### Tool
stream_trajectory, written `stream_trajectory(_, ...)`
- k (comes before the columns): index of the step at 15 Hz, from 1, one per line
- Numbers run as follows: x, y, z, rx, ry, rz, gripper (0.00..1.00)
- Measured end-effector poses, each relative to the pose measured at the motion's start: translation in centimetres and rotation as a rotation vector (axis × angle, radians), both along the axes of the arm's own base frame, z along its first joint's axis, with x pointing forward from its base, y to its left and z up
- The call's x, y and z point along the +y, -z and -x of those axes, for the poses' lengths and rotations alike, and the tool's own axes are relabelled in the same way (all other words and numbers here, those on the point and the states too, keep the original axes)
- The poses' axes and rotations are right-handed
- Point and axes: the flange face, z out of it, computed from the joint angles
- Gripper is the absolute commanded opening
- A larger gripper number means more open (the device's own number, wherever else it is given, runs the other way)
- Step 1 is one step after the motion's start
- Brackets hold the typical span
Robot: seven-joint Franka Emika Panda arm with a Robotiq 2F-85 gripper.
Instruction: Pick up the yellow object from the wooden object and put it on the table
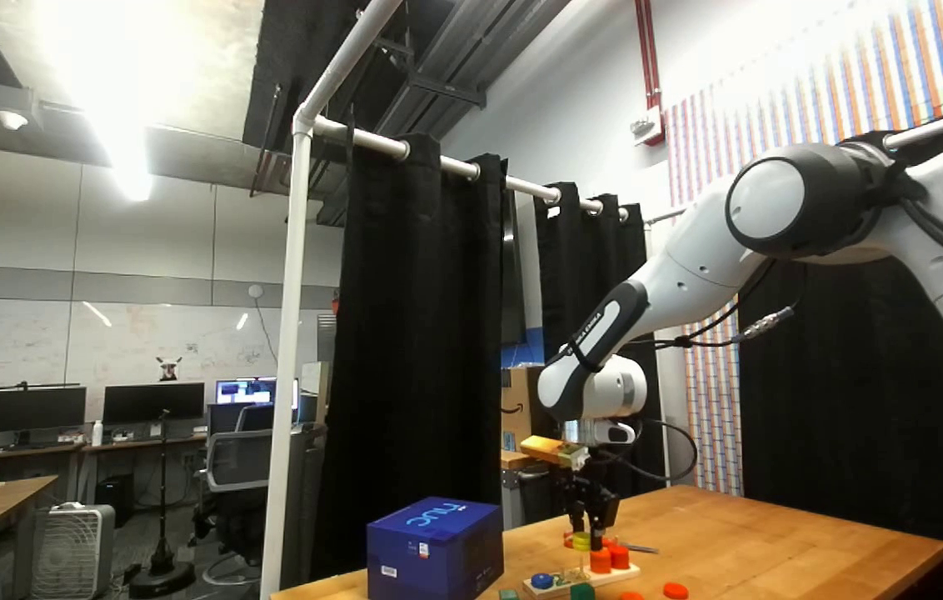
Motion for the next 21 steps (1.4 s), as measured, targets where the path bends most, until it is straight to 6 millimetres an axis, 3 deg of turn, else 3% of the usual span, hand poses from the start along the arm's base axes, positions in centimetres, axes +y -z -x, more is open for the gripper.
stream_trajectory(5,-0.3,0.2,3.1,0.027,-0.091,-0.008,0.18)
stream_trajectory(11,-1.3,3.6,6.2,0.033,-0.167,-0.067,0.18)
stream_trajectory(16,-1.0,5.9,8.0,0.032,-0.199,-0.108,0.18)
stream_trajectory(21,0.3,6.7,9.0,0.044,-0.222,-0.127,0.18)
